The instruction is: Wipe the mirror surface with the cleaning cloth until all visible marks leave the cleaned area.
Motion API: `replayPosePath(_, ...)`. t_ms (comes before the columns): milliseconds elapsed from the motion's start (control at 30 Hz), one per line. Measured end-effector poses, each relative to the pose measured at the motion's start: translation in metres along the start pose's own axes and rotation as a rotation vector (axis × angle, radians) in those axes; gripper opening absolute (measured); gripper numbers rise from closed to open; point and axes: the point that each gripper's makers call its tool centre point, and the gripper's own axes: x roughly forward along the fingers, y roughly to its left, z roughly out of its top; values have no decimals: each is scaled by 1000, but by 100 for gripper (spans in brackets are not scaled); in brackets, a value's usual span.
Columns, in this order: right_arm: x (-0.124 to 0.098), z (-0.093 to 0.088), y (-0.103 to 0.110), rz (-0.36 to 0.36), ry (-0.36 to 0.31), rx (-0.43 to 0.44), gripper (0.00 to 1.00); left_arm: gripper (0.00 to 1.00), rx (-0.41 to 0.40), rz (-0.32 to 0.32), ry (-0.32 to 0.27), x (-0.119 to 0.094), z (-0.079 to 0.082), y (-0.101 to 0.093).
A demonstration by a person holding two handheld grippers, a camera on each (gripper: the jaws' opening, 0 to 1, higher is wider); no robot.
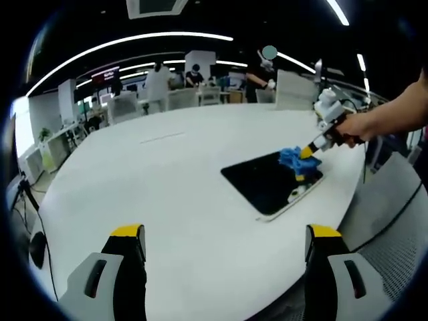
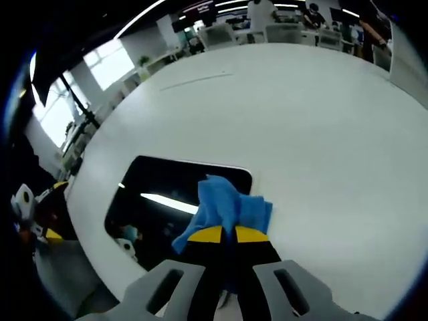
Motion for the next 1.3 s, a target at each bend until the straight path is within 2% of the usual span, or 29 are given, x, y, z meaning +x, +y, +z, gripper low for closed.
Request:
replayPosePath(167, -1, -1, 1, -6, -15, -19, 0, 99, 4, -8, 0, 1, 0, -1)
replayPosePath(533, -3, -6, 3, -20, -27, -6, 0, 99, 24, -31, 18, 2, -2, -6)
replayPosePath(767, -7, -14, 7, -26, -7, -10, 0, 99, 13, -25, 10, 2, -1, -4)
replayPosePath(833, -8, -16, 9, -40, -12, -62, 0, 99, 16, -29, 12, 2, -2, -4)
replayPosePath(1033, -12, -23, 13, -28, -2, -19, 0, 99, 16, -27, 12, 2, -1, -5)
replayPosePath(1200, -17, -31, 15, -4, -6, 48, 0, 99, -17, -33, 8, 1, -2, -6)
replayPosePath(1300, -19, -35, 17, 1, -6, 54, 0, 99, 1, -34, 7, 1, -1, -8)
